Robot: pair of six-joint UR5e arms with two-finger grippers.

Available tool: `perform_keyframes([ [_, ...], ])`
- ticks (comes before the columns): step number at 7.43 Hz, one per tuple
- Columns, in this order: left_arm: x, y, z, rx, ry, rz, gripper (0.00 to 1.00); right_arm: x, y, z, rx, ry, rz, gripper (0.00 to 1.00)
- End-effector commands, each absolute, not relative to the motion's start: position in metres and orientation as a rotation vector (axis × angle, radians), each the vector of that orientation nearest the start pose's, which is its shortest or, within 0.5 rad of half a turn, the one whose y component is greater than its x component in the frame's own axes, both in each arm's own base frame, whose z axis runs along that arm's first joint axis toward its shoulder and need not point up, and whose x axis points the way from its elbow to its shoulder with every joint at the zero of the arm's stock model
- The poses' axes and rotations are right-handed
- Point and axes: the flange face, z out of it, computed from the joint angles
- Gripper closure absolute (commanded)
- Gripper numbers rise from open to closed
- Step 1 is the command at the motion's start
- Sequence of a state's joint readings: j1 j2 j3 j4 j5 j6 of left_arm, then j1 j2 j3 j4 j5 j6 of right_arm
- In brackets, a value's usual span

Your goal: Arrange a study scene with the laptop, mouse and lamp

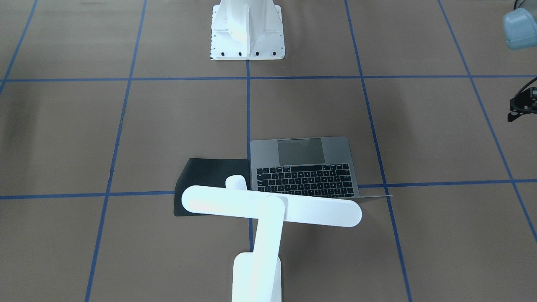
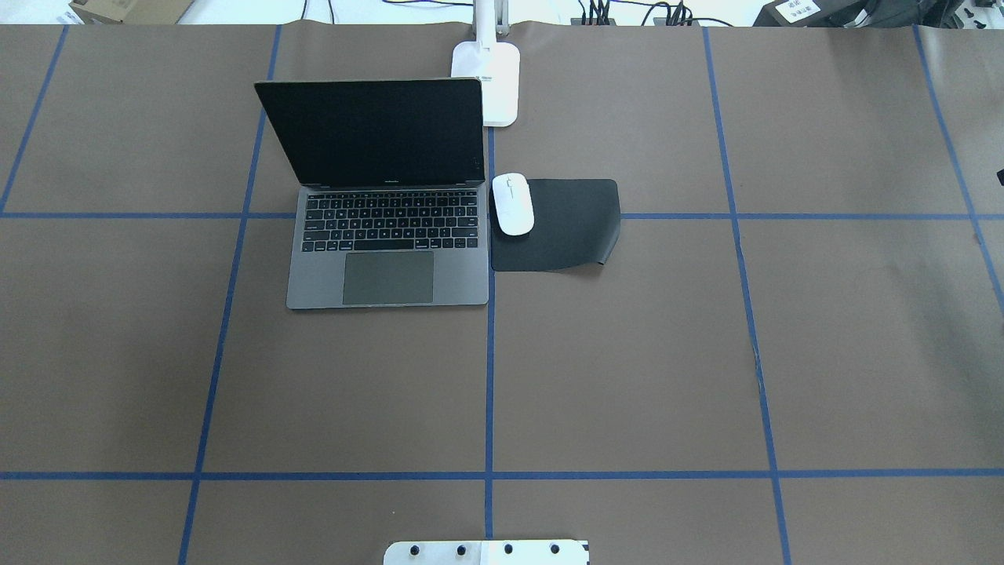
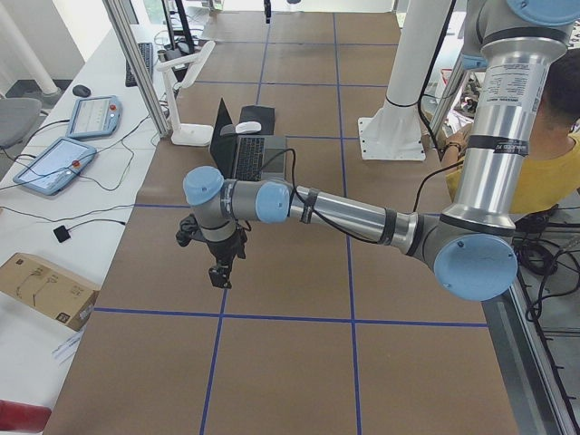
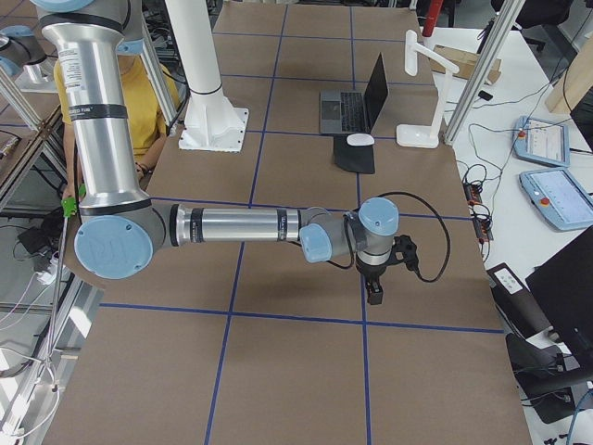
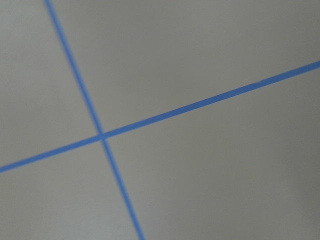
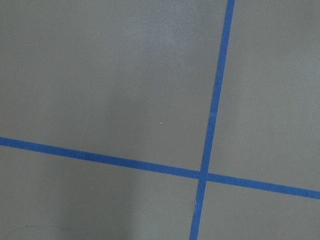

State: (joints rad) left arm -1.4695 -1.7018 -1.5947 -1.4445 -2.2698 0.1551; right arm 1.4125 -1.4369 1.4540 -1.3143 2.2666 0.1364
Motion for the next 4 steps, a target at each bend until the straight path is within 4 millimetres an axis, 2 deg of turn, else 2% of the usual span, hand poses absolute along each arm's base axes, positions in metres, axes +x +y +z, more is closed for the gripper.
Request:
perform_keyframes([
  [1, -0.045, -0.518, 0.655, 0.096, 0.818, 0.194, 0.00, -0.023, -0.578, 0.614, 0.169, -0.725, -0.119, 0.00],
  [2, -0.075, -0.517, 0.647, 0.095, 0.888, 0.109, 0.00, -0.024, -0.581, 0.609, 0.176, -0.735, -0.123, 0.00],
  [3, -0.085, -0.517, 0.640, 0.099, 0.903, 0.092, 0.00, -0.025, -0.580, 0.602, 0.182, -0.765, -0.132, 0.00],
  [4, -0.082, -0.526, 0.626, 0.116, 0.891, 0.109, 0.00, -0.026, -0.579, 0.602, 0.173, -0.798, -0.132, 0.00],
])
